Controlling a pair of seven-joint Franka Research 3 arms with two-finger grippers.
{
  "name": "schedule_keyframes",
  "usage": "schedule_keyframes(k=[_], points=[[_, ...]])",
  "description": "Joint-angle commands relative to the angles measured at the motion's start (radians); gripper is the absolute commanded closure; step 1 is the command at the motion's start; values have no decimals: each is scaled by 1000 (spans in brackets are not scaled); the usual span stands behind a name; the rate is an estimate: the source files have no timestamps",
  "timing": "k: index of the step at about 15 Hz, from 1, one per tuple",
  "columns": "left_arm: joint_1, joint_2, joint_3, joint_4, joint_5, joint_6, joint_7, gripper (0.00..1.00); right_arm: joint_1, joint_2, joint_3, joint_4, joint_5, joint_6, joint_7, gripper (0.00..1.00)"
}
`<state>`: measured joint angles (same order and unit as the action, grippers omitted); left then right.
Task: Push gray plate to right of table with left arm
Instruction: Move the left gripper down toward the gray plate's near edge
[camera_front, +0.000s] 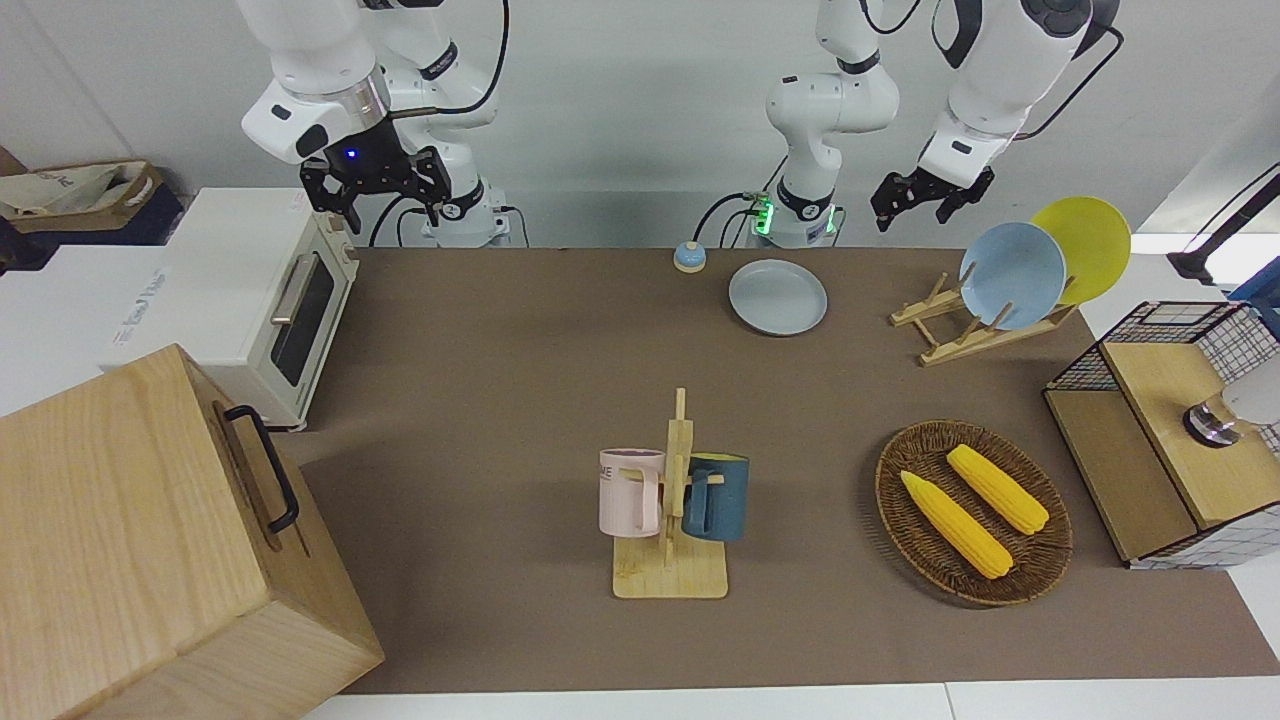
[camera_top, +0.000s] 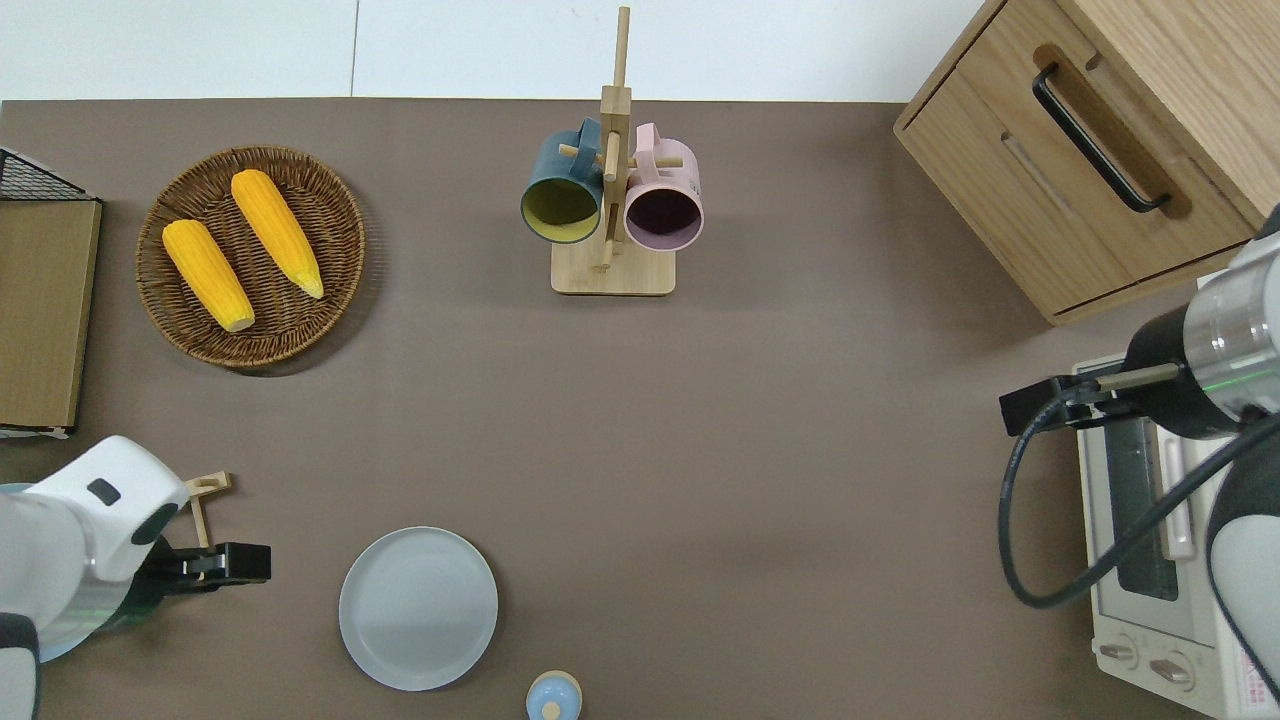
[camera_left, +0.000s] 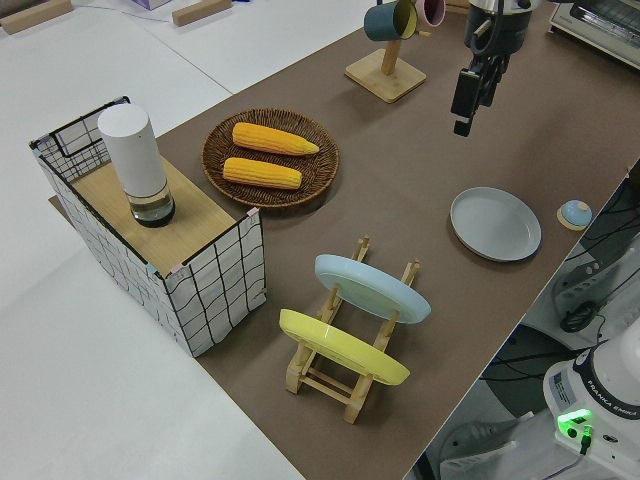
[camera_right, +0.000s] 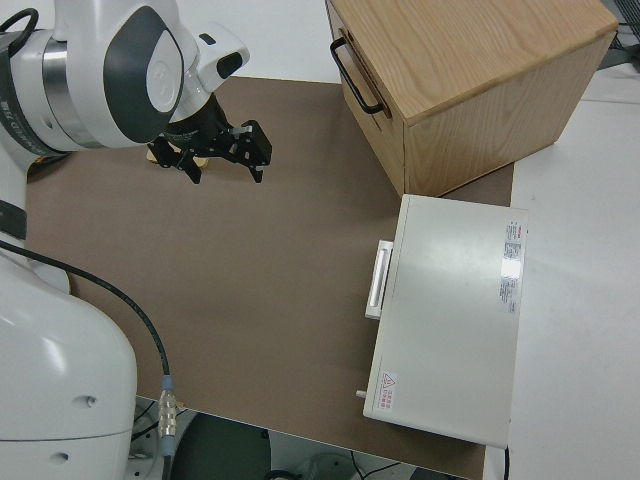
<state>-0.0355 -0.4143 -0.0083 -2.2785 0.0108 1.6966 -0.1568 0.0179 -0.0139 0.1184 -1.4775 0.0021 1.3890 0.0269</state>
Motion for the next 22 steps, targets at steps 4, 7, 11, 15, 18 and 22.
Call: schedule_keyframes(k=[4, 7, 11, 15, 18, 22], points=[[-4, -175, 16, -340, -26, 204, -17, 5, -19, -3, 14, 8, 4, -16, 2, 17], [-4, -178, 57, -389, -77, 235, -15, 5, -19, -3, 14, 8, 4, -16, 2, 17], [-14, -176, 74, -446, -78, 287, -9, 5, -19, -3, 14, 8, 3, -16, 2, 17], [-18, -156, 74, -503, -84, 365, -13, 5, -19, -3, 14, 8, 3, -16, 2, 17], [-41, -137, 71, -523, -88, 405, -18, 7, -19, -3, 14, 8, 4, -16, 2, 17], [-92, -52, 42, -529, -88, 498, -88, 7, -19, -3, 14, 8, 4, -16, 2, 17]])
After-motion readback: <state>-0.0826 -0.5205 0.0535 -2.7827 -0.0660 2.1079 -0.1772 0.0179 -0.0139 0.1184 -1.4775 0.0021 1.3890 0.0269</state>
